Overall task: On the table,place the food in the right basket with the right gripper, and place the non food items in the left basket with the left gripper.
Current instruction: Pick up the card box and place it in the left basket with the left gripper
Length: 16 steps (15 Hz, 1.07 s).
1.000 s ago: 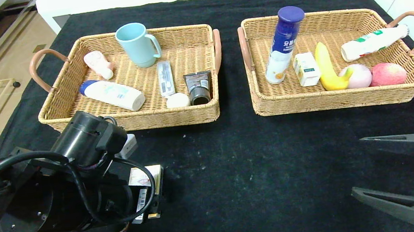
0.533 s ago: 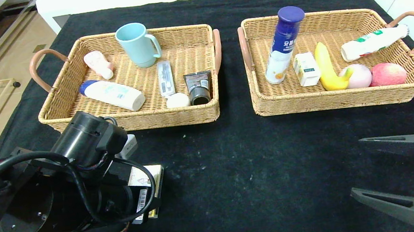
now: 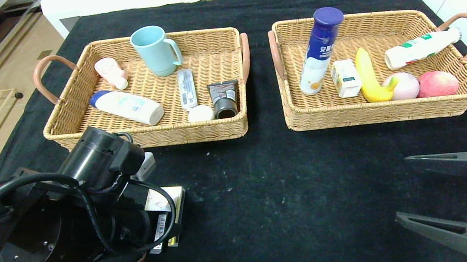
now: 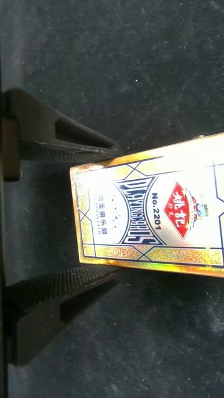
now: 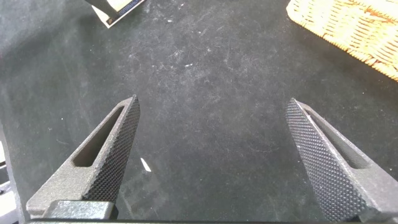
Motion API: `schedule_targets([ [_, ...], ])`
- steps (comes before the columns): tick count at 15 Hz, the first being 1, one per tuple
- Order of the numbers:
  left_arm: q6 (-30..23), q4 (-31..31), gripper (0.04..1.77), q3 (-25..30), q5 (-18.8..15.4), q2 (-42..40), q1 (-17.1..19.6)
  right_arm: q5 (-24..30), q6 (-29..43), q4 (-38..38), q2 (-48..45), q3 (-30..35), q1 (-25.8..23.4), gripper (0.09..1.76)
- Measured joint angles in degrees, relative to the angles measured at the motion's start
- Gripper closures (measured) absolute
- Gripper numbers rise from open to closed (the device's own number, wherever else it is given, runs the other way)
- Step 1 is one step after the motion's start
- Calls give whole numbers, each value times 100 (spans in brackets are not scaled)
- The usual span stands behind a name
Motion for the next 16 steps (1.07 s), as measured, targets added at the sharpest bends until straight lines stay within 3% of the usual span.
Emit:
schedule_targets([
  [12,57,63,79,-66,27,-557,-83,-1,2,-78,2,-4,0,14],
  [16,212,85,80,-286,243,-861,49,5,18,-135,-79,7,-35,14],
])
